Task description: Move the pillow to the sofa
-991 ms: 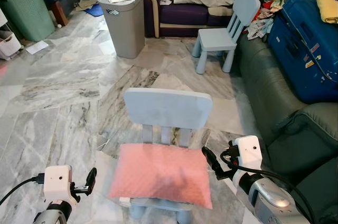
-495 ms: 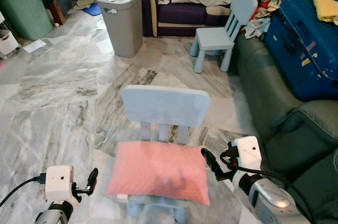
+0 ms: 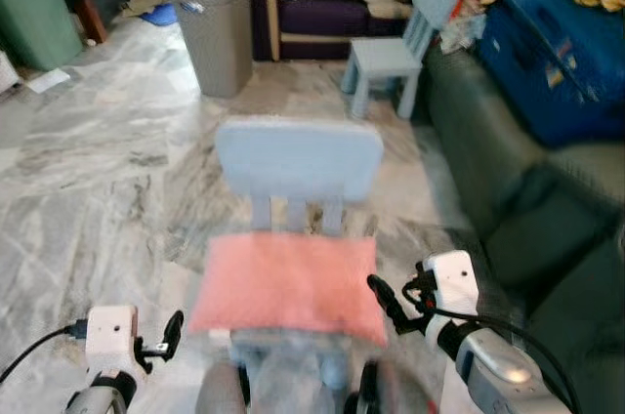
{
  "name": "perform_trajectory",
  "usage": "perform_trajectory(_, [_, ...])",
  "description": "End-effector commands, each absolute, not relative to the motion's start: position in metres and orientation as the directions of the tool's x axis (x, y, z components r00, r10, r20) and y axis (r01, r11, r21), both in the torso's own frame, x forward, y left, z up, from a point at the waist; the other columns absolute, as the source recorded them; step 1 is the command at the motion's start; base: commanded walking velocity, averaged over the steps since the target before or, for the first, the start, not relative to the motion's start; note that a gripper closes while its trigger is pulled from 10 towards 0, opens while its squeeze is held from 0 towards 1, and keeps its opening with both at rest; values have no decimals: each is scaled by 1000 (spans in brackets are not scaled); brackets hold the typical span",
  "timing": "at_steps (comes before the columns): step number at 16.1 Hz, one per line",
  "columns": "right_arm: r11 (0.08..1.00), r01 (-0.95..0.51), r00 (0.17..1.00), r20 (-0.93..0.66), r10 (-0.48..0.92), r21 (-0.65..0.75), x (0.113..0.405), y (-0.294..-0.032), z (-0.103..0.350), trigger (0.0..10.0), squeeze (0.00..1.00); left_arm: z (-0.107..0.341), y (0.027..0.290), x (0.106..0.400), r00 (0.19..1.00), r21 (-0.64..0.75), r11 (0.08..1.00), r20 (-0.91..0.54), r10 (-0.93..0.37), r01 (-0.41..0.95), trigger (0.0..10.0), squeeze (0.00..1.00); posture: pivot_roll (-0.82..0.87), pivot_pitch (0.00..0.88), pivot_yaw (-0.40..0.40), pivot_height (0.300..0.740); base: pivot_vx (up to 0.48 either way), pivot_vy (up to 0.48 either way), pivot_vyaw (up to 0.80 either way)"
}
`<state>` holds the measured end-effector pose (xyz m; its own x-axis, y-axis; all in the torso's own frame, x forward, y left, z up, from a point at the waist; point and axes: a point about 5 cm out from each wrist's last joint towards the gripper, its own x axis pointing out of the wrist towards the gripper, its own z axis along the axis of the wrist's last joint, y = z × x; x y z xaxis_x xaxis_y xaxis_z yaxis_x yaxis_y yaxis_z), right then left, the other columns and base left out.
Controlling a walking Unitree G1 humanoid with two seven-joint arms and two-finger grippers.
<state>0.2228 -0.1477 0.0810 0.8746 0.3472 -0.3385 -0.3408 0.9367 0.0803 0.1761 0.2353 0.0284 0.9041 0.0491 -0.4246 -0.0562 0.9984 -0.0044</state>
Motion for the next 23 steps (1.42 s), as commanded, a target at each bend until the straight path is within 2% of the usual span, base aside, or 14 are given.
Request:
perform_trajectory(1, [934,-348,873,-334,355,84,222,-147,83,10000,0,28,237,175,900,3,998,-433,56,-61,10000,0,21,111,-2,566,0,0,0])
perform_trajectory(11, [933,-352,874,-330,357,79,225,-148,83,10000,0,27,237,174,895,15,998,-442,63,-63,10000,0,21,114,-2,453,0,0,0])
perform_trajectory(17, [929,-365,877,-313,364,57,233,-148,88,10000,0,35,246,183,905,71,991,-407,129,-109,10000,0,25,112,-5,453,0,0,0])
perform_trajectory(20, [929,-364,880,-303,365,60,236,-147,89,10000,0,36,244,187,908,67,992,-400,125,-107,10000,0,24,110,-2,413,0,0,0])
perform_trajectory(23, [931,-358,889,-277,363,73,237,-147,93,10000,0,45,251,193,921,107,985,-353,166,-137,10000,0,25,109,-2,403,0,0,0])
